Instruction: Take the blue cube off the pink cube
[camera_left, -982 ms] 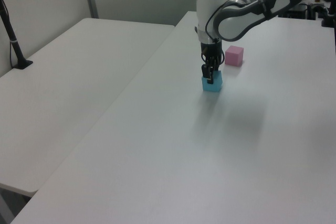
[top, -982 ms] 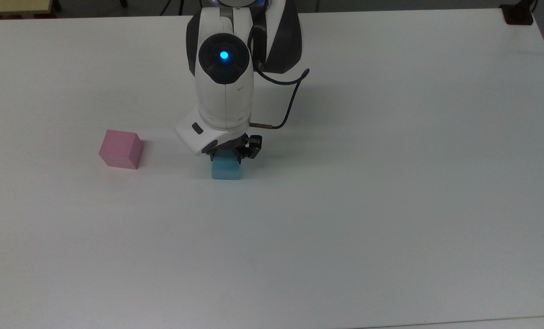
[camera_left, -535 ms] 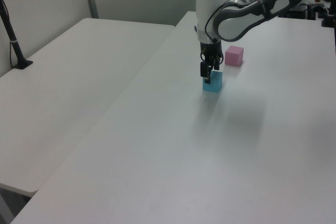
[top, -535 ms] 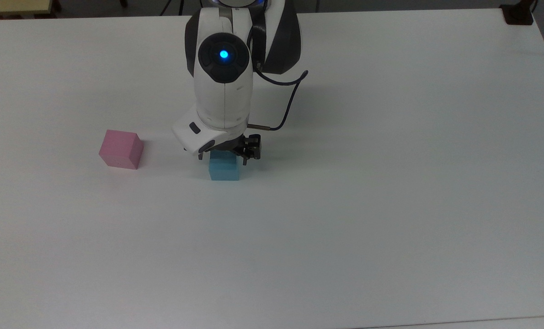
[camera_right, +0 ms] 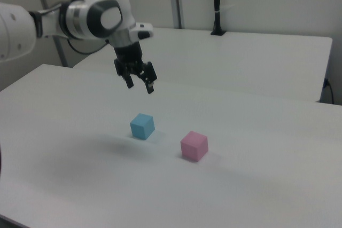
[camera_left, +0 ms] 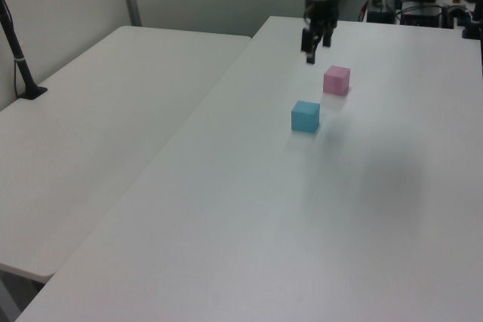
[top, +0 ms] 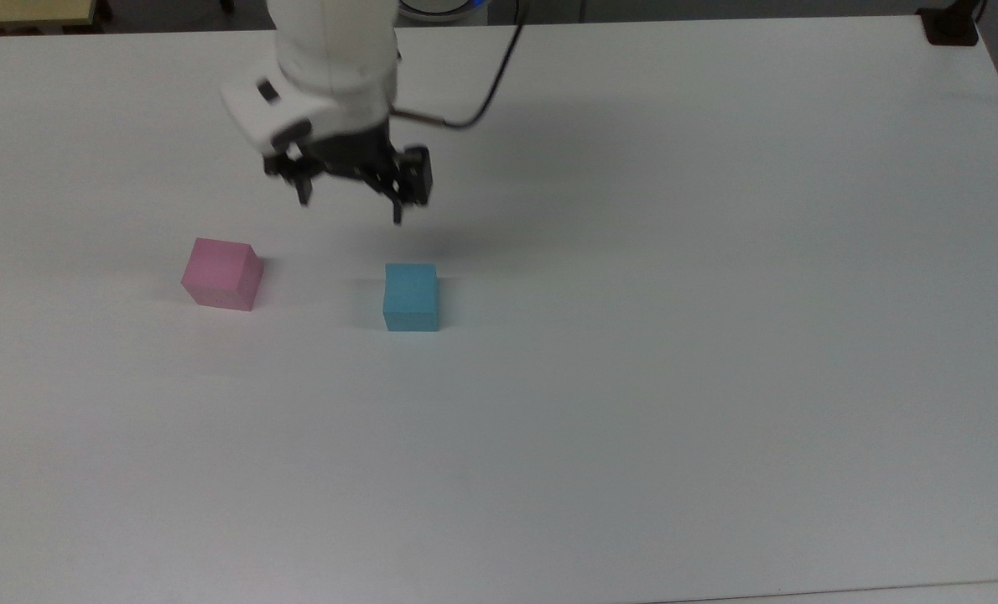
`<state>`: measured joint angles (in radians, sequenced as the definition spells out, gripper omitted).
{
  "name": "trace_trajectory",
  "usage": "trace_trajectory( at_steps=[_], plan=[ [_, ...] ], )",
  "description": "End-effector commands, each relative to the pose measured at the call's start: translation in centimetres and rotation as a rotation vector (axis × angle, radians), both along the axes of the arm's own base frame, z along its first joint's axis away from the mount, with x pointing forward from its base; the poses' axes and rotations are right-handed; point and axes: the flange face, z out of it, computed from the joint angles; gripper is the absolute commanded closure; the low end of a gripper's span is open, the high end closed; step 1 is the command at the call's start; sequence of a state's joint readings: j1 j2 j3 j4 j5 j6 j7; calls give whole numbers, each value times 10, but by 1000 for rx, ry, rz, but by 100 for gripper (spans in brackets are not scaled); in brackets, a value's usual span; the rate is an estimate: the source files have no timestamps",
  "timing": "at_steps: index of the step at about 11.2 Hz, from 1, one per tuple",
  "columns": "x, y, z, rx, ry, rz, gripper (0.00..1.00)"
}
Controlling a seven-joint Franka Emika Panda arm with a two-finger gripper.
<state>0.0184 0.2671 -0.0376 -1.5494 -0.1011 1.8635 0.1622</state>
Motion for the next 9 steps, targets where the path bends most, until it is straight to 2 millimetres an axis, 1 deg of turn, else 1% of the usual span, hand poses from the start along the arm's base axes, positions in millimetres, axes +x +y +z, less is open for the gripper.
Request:
trace_trajectory(
  at_steps=[1, 2, 3, 4, 5, 6, 9],
  plan=[
    [-58, -22, 80, -2, 15, -24, 0],
    [-77, -25, 101, 2, 41, 6, 0],
    [-91, -26, 114, 7, 60, 32, 0],
    [-99, -25, 122, 8, 56, 37, 0],
    [-105, -33, 124, 13, 57, 31, 0],
    [-108, -42, 126, 14, 60, 83, 0],
    [-104, -56, 124, 7, 58, 249, 0]
  ],
)
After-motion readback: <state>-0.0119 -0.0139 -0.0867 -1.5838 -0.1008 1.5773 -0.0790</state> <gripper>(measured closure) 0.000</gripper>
